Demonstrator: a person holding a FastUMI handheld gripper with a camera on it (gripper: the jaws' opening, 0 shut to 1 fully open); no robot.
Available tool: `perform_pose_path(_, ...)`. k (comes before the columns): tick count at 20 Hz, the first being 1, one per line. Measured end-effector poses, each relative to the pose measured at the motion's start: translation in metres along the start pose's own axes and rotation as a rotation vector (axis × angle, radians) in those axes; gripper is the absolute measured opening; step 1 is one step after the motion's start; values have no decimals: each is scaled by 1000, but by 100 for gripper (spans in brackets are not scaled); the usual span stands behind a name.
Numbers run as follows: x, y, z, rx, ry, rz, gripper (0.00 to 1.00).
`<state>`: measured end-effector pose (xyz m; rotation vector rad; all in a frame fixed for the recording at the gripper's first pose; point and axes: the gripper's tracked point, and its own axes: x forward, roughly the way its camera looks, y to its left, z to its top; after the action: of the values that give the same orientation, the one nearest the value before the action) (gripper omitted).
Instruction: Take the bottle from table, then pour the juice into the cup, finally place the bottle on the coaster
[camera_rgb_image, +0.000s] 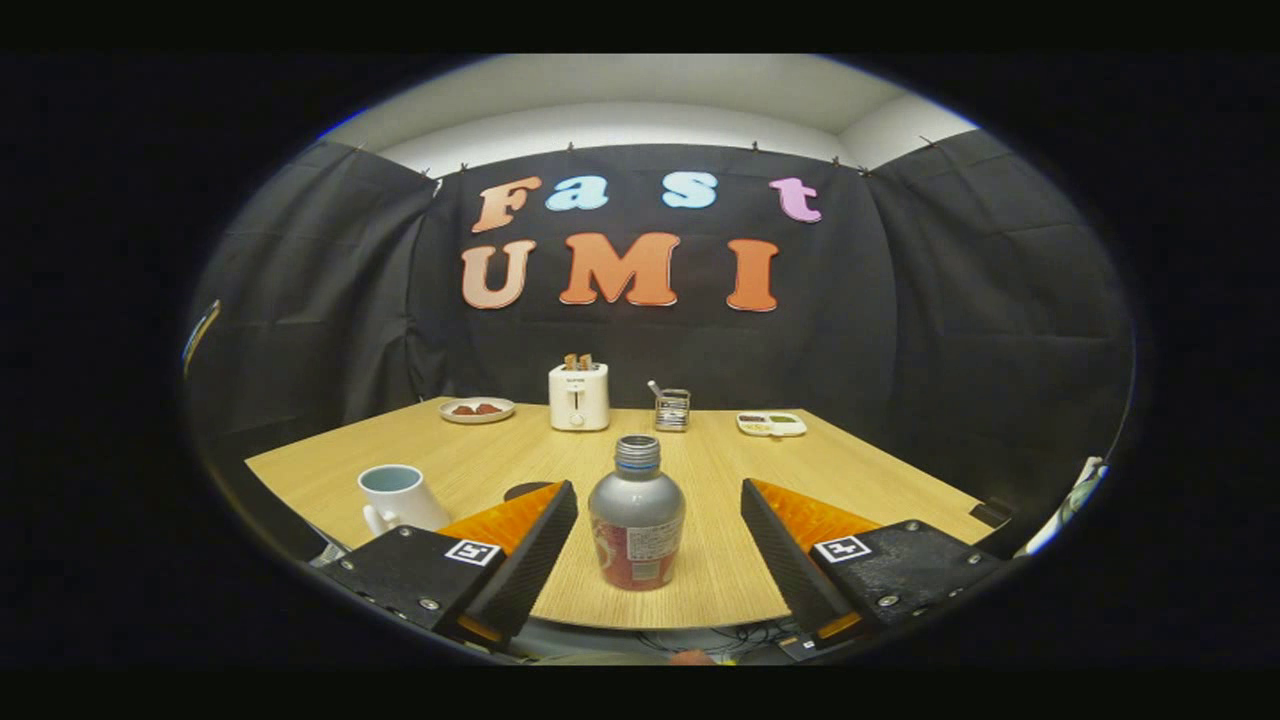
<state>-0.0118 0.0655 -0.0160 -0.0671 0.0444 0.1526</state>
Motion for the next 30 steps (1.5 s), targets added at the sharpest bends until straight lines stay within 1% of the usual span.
perform_pose_path(12,25,10,-40,21,85,26,98)
perform_pose_path(26,52,11,-81,43,172,12,98)
perform_pose_path(28,55,12,-84,47,182,12,95)
perform_pose_path(29,57,13,-86,48,183,13,90)
perform_pose_path(30,58,15,-87,45,189,13,89)
